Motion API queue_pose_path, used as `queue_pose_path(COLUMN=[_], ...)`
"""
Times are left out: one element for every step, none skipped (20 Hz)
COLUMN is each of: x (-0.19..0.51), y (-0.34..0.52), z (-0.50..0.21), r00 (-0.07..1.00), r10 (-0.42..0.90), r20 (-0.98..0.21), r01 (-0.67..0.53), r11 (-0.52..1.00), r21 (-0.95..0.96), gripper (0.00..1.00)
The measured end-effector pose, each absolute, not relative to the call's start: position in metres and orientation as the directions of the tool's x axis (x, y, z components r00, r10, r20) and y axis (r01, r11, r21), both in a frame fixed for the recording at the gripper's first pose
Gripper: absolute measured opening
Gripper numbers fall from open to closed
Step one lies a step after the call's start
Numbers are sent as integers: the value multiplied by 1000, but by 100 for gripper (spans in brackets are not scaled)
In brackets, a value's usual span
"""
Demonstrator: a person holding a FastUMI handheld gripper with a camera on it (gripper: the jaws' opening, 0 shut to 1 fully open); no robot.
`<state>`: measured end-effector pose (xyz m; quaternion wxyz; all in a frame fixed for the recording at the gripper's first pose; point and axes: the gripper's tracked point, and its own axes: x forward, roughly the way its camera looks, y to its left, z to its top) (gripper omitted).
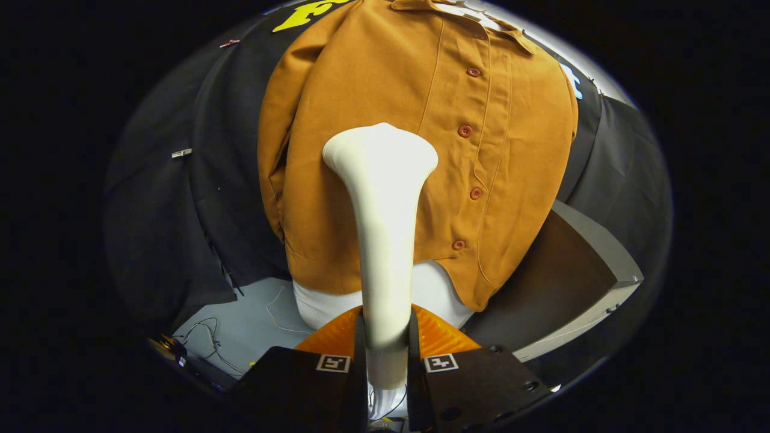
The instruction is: Iron the clothes twice with a garment steamer, once on the left side and once on the right side.
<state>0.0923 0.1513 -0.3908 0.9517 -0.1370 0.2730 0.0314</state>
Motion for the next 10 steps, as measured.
queue_pose_path(x=[88, 85, 82, 78, 75, 72, 69, 66, 63, 60], y=[150, 148, 145, 143, 140, 138, 136, 133, 130, 127], z=[-388, -386, -381, -375, -368, -360, -351, -341, -331, -320], r00=[851, 853, 857, 863, 868, 874, 880, 886, 893, 900], r10=[-11, -7, -4, -3, -2, 0, 5, 8, 10, 9], r20=[-525, -521, -515, -506, -496, -486, -475, -463, -450, -436], r01=[-133, -132, -130, -124, -118, -111, -109, -106, -103, -97], r11=[963, 964, 966, 968, 970, 973, 976, 977, 978, 979], r21=[-236, -230, -224, -217, -211, -200, -191, -186, -183, -179], gripper=[30, 30, 30, 30, 30, 30, 30, 30, 30, 30])
